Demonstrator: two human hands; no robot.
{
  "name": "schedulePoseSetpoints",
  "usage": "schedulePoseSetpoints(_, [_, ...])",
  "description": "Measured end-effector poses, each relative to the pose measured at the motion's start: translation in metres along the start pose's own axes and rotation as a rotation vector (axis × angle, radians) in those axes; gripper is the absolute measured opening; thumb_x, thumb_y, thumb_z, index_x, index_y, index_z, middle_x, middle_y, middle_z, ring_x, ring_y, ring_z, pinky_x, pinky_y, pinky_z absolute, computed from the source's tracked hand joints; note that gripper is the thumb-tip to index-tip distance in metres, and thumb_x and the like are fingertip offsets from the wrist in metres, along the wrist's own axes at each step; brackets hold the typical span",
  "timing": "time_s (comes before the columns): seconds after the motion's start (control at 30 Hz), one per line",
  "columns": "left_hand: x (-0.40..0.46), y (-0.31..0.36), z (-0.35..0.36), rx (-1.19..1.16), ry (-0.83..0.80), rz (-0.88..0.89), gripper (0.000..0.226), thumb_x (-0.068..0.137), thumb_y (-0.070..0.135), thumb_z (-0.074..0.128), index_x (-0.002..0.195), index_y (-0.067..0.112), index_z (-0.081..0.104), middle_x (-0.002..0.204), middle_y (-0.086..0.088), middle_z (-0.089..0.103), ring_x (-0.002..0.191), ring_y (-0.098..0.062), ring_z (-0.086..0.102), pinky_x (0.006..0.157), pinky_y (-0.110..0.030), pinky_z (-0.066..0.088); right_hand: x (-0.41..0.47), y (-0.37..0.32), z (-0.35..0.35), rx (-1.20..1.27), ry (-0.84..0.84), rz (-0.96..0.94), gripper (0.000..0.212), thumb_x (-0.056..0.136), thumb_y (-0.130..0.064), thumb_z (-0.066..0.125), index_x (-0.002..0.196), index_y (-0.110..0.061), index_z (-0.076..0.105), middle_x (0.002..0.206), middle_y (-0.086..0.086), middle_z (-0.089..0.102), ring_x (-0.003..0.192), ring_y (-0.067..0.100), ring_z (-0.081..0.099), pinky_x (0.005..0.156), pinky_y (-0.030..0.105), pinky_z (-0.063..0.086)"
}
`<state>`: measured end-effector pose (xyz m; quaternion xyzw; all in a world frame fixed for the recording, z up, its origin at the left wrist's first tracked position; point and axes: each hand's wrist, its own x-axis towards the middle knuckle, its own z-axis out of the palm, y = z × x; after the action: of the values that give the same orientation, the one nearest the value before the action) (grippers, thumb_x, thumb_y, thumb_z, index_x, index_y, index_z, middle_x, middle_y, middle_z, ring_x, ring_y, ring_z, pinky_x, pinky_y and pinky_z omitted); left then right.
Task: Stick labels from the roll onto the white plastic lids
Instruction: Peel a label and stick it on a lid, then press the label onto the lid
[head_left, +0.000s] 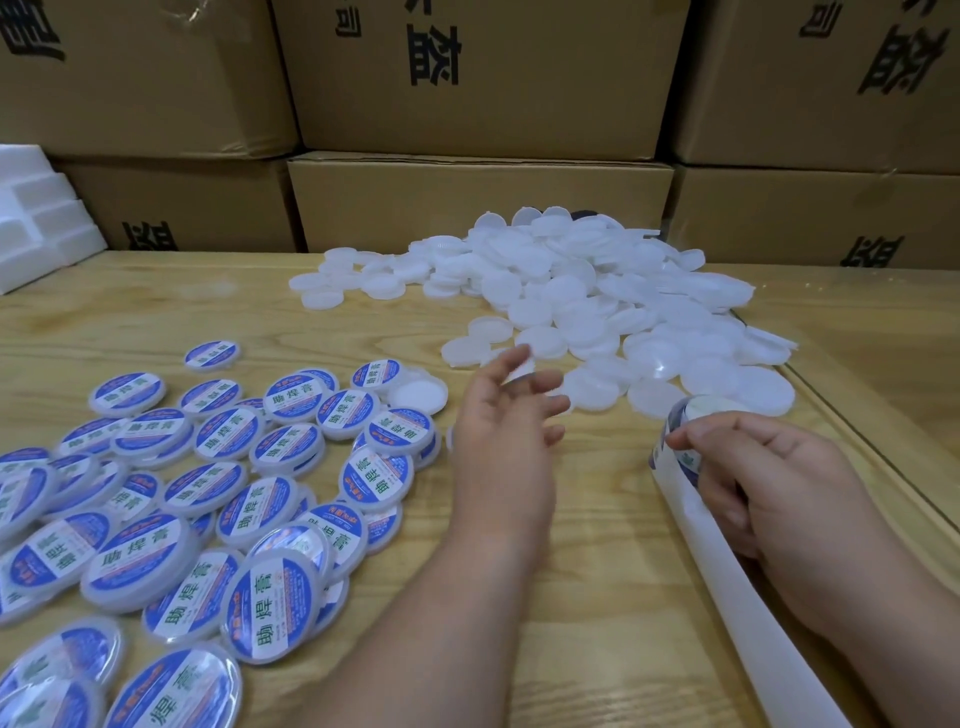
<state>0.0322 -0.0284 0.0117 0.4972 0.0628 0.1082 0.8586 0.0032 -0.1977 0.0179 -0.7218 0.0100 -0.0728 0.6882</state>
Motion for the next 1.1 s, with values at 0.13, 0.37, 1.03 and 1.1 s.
schedulePoseSetpoints(0.13, [-0.012,-0.019,0.0,0.963,-0.317,0.386,0.058,0.086,0.019,0.049,0.141,0.038,0.049,0.146,0.015,0.049,0.138,0.003,0.036,0.112,-0.014,0.027,0.0,-0.002,0.0,-0.007,0.006,-0.003,0.022,0.075,-0.032,0.062,0.078,-0.015,0.075,0.046,0.003,0.029,0.039,0.013,0.022,0.037,0.02,0.021])
schedulePoseSetpoints(0.37, [-0.014,-0.024,0.001,1.558,-0.379,0.279,0.075,0.092,0.039,0.043,0.16,0.034,0.01,0.168,0.006,0.013,0.155,-0.02,-0.01,0.123,-0.046,-0.016,-0.002,-0.003,0.0,-0.045,0.009,0.001,0.024,0.075,-0.034,0.062,0.079,-0.015,0.075,0.045,0.001,0.031,0.039,0.014,0.024,0.037,0.019,0.025])
schedulePoseSetpoints(1.03, [-0.015,-0.024,0.002,1.311,-0.223,0.405,0.016,0.1,0.045,0.05,0.089,0.034,0.05,0.156,0.008,0.036,0.151,-0.01,0.006,0.123,-0.034,0.003,-0.003,-0.001,0.0,-0.41,0.056,-0.08,0.024,0.085,-0.035,0.075,0.074,-0.015,0.069,0.044,-0.007,0.04,0.038,0.005,0.031,0.039,0.013,0.029])
schedulePoseSetpoints(1.1, [-0.015,-0.021,0.003,1.182,-0.263,0.434,0.018,0.1,0.042,0.053,0.087,0.03,0.051,0.15,0.01,0.043,0.147,-0.005,0.018,0.115,-0.019,0.014,-0.003,-0.001,0.0,-0.414,0.031,-0.077,0.015,0.084,-0.032,0.076,0.08,-0.019,0.071,0.046,-0.006,0.044,0.039,0.004,0.035,0.041,0.013,0.032])
